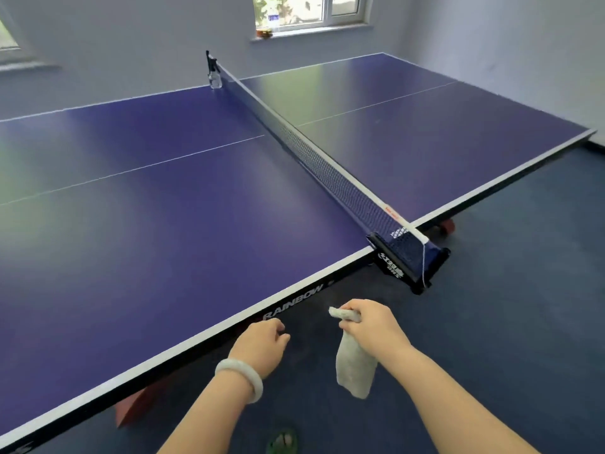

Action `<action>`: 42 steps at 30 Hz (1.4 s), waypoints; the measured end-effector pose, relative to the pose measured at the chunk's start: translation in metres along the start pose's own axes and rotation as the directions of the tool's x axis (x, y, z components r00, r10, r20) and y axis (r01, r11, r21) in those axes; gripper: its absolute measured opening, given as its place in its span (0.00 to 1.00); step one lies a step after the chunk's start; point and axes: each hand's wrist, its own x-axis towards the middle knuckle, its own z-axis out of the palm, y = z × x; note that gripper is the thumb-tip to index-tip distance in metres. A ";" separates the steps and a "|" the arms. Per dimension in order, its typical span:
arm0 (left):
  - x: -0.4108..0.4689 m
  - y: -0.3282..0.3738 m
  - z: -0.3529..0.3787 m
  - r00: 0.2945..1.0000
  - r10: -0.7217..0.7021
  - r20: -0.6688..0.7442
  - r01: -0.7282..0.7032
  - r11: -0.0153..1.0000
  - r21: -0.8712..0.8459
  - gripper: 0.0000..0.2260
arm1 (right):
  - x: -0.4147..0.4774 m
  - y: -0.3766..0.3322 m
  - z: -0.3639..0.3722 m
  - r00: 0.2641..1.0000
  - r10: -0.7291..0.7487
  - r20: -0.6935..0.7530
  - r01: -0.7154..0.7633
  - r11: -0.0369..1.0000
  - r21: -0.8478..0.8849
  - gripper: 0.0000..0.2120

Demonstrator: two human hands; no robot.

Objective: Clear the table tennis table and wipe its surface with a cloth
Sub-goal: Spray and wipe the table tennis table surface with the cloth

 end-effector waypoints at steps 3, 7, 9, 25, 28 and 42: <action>0.026 0.049 0.001 0.995 0.097 0.007 -0.097 0.995 0.030 0.15 | 0.006 0.016 -0.040 0.998 0.013 -0.058 -0.012 1.000 0.018 0.04; 0.074 0.146 0.020 0.957 0.281 0.075 -0.286 0.956 0.072 0.14 | 0.018 0.053 -0.105 0.981 0.097 -0.169 -0.095 0.995 0.021 0.07; 0.095 0.196 0.033 0.923 0.359 0.139 -0.372 0.925 0.082 0.14 | 0.023 0.073 -0.136 0.961 0.157 -0.227 -0.158 0.987 0.013 0.07; 0.202 0.416 0.088 0.805 0.543 0.237 -0.589 0.778 0.217 0.15 | 0.094 0.218 -0.296 0.888 0.304 -0.346 -0.358 0.928 -0.103 0.06; 0.225 0.435 0.098 0.855 0.474 0.210 -0.515 0.822 0.243 0.16 | 0.126 0.241 -0.320 0.924 0.243 -0.296 -0.293 0.946 -0.138 0.06; 0.278 0.497 0.108 0.998 0.048 -0.052 -0.039 0.986 0.160 0.19 | 0.264 0.286 -0.439 0.998 -0.044 -0.039 0.036 0.980 -0.195 0.05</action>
